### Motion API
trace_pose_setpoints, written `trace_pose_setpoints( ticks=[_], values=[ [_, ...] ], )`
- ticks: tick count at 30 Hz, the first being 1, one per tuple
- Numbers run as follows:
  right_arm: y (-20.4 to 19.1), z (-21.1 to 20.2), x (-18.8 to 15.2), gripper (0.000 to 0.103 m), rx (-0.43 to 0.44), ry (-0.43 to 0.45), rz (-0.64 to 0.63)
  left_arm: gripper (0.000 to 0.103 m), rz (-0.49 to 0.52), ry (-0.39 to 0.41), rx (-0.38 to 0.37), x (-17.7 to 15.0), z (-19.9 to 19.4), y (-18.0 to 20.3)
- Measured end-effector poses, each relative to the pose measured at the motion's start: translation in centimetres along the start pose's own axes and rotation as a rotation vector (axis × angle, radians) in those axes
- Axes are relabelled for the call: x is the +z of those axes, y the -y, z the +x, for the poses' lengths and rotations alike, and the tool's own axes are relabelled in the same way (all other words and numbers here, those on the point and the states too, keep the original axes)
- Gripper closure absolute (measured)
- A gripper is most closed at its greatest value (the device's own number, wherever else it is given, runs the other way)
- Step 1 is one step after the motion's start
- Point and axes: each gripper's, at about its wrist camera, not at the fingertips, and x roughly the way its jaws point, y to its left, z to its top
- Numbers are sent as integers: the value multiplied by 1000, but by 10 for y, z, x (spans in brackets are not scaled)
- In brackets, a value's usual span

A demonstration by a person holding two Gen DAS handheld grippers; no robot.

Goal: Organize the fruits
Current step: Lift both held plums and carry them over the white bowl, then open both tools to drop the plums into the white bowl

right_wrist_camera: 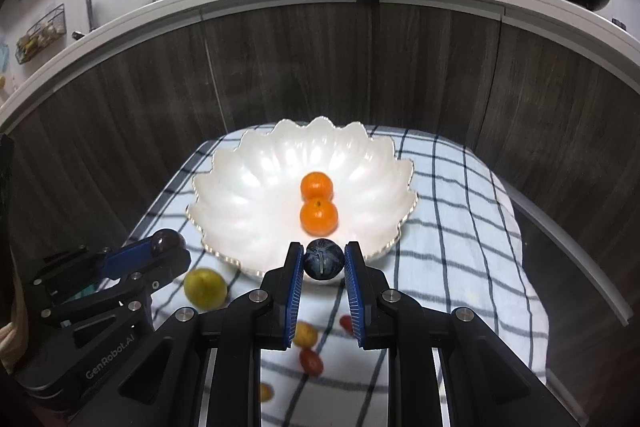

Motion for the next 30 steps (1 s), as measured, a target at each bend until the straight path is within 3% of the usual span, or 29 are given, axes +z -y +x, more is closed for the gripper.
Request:
trace_pose_setpoints(
  ticks=[14, 30],
  values=[
    [2, 33, 26, 81, -67, -29, 49, 79, 41, -32, -13, 35, 35, -22],
    [17, 78, 25, 81, -119, -129, 100, 79, 32, -119, -5, 43, 78, -28]
  ],
)
